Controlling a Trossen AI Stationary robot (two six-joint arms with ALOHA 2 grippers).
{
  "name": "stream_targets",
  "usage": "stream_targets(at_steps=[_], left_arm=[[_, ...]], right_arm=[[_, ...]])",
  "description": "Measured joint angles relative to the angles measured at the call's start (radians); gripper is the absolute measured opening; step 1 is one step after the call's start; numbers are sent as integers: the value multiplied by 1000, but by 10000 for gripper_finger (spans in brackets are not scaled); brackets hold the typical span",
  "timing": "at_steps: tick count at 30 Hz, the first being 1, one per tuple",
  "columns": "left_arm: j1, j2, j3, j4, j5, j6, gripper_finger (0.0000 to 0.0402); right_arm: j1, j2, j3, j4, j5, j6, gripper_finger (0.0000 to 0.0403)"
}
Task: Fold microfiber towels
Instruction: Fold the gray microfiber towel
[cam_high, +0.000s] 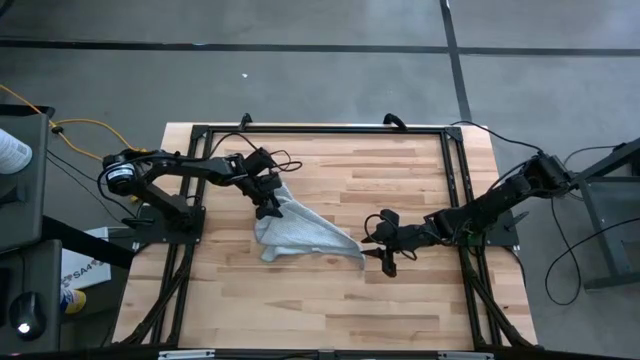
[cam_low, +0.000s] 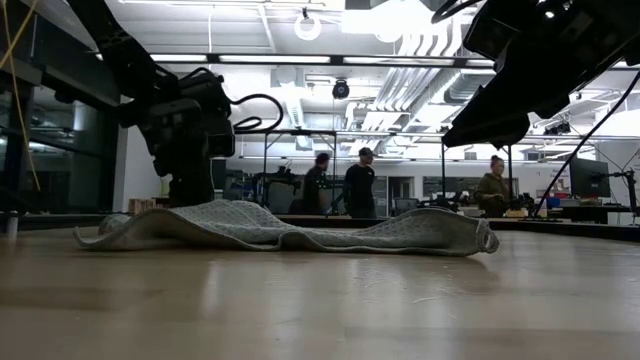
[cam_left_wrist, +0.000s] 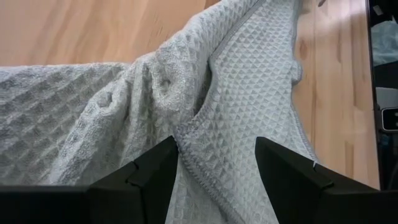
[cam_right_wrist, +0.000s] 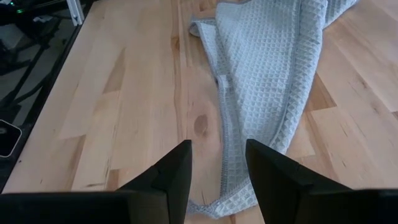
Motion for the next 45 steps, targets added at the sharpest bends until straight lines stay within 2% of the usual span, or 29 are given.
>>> stream_targets(at_steps=[8,14,20,30,35,45], left_arm=[[0,0,0,0,4,-1,214],[0,0,34,-2,66,11,214],[0,0,76,-10,71,18,214],[-1,0,79,-104,74,19,214],[-36,0,79,-113,73,19,214],[-81,-1,101,-96,-26,51,214]], right_arm=[[0,0,0,-1,0,0,145],[0,0,0,-1,0,0,145],[0,0,0,-1,-3,0,145],[0,0,0,-1,-4,0,145],[0,0,0,-1,-4,0,145],[0,0,0,-1,-5,1,145]])
